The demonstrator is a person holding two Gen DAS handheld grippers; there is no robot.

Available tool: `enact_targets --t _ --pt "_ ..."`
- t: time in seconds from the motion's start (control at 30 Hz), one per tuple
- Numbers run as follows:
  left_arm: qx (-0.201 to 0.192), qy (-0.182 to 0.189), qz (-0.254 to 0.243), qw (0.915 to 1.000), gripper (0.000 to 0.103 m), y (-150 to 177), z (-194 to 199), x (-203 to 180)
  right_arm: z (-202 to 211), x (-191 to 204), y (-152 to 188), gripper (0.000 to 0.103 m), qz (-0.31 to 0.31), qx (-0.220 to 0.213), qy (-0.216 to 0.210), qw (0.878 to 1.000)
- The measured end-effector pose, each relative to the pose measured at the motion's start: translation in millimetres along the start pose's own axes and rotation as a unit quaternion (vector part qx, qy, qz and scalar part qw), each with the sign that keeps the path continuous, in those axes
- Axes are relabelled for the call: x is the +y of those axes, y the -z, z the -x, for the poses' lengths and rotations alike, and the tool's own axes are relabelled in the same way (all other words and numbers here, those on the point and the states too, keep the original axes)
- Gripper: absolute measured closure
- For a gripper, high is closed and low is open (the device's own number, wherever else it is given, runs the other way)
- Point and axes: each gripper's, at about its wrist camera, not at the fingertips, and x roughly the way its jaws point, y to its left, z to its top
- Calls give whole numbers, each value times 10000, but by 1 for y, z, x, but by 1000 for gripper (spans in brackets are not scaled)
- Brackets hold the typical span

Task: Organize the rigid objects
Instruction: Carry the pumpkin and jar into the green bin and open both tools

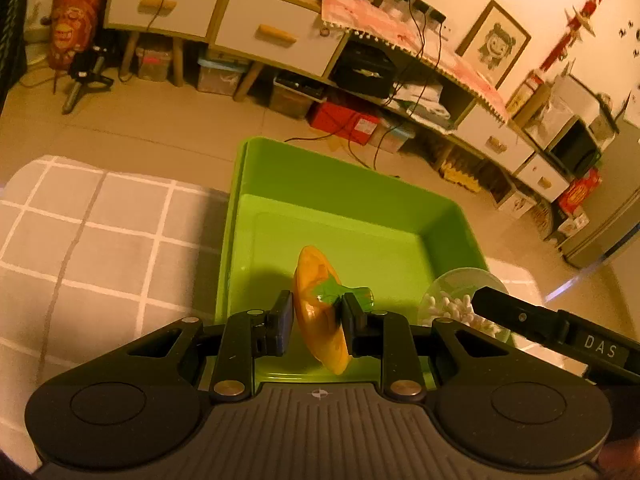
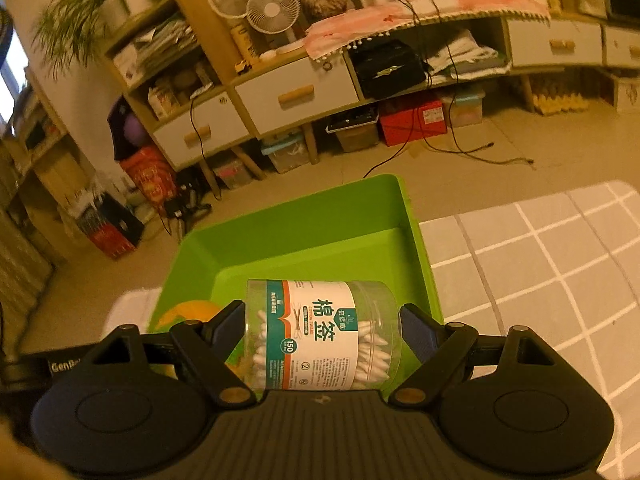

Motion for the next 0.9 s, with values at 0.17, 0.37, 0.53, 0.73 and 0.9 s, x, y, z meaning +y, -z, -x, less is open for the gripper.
enact_targets --t 0.17,0.37,0.53,0.73,0.9 --pt "-85 -147 -394 9991 72 7 0 -6 -4 11 8 45 444 41 231 9987" --pt "-247 -280 -790 9962 53 14 7 -15 1 16 11 43 457 70 147 9988" --pt "-478 -183 -929 9944 20 20 22 -22 15 23 8 32 520 23 43 9986" --pt "-570 -224 -872 9943 4 23 36 -30 36 28 10 31 575 -92 89 9983" --pt "-611 -344 -817 9942 2 27 53 -35 57 29 12 30 573 -199 108 9981"
